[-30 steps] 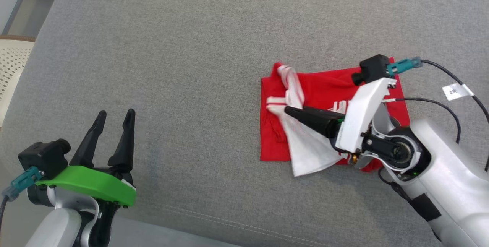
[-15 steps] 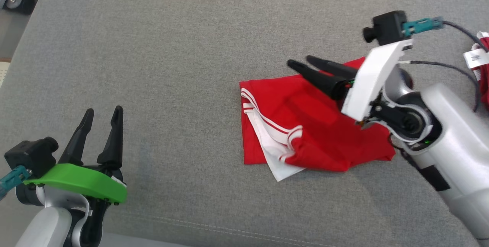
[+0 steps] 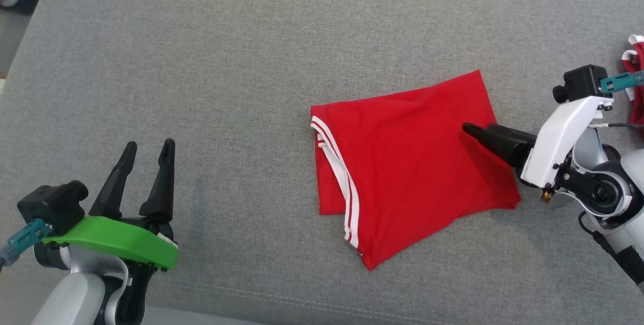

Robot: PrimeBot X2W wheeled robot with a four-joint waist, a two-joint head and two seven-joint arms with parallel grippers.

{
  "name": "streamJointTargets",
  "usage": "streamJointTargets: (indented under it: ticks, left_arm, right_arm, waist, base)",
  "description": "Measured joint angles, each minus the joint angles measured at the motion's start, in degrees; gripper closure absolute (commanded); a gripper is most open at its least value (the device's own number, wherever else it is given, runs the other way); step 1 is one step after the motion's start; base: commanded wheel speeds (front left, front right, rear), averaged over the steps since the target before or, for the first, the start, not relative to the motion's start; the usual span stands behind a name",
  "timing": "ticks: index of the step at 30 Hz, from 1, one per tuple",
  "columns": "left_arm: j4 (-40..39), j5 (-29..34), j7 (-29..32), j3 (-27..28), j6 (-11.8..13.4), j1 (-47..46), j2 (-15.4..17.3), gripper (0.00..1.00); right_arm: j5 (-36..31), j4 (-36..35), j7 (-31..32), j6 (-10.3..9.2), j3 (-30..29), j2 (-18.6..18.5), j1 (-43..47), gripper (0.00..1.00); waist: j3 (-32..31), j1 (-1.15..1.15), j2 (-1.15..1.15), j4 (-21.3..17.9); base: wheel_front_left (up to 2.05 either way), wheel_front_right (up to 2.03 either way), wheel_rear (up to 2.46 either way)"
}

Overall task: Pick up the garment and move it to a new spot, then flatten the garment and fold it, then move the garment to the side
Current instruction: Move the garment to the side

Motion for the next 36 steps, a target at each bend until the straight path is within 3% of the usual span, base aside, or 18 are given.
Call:
streamJointTargets:
  ticks: [11,16,17,18,19,23,28,33,36]
  left_arm:
    - [-0.32,0.01,0.31,-1.34,0.0,-0.18,-1.52,0.0]
    - [-0.11,0.02,0.25,-1.85,0.0,-0.55,-2.38,0.0]
    - [0.13,0.02,0.24,-1.85,0.0,-0.74,-2.65,0.0]
    - [0.34,0.02,0.24,-1.88,0.0,-1.05,-2.87,0.0]
    - [0.42,0.02,0.21,-1.88,0.0,-1.3,-3.02,0.0]
    - [1.0,0.02,-0.11,-1.87,0.0,-1.38,-3.14,0.0]
    - [1.88,0.01,-0.58,-0.73,0.01,-1.13,-3.0,0.0]
    - [2.24,0.01,-0.79,0.23,0.01,-0.85,-2.47,0.0]
    - [2.2,0.01,-0.8,0.44,0.01,-0.55,-2.3,0.0]
  right_arm:
    - [2.67,1.57,5.14,-0.01,0.32,-2.81,2.03,0.0]
    - [4.46,2.12,6.9,0.01,0.4,-2.37,0.89,0.0]
    - [4.46,2.11,7.3,0.2,0.63,-2.15,0.43,0.34]
    - [4.46,2.11,7.37,0.59,0.9,-1.78,-0.11,0.82]
    - [4.46,2.07,7.47,0.83,1.13,-1.2,-0.66,1.0]
    - [4.45,2.11,8.68,1.77,2.53,0.38,-1.73,1.0]
    - [4.43,1.58,10.43,2.34,2.45,-1.01,-3.55,1.0]
    - [4.34,0.78,10.83,1.38,-1.42,-5.28,-6.91,1.0]
    - [4.33,0.88,12.01,-0.51,-3.77,-9.38,-7.83,1.0]
  waist:
    - [1.43,0.0,0.0,1.99]
    - [2.05,0.0,0.0,3.57]
    - [2.12,0.0,0.0,3.87]
    - [2.15,0.0,0.0,4.16]
    - [2.15,0.0,0.0,4.42]
    - [1.59,0.0,0.0,4.9]
    - [0.74,0.0,0.0,4.59]
    - [0.12,0.0,0.0,3.26]
    - [-0.32,0.0,0.0,2.28]
  base:
    - [0.0,0.0,0.0]
    - [0.0,0.0,0.0]
    - [0.0,0.0,0.0]
    - [0.0,0.0,0.0]
    - [0.0,0.0,0.0]
    - [0.0,0.0,0.0]
    - [0.0,0.0,0.0]
    - [0.0,0.0,0.0]
    - [0.0,0.0,0.0]
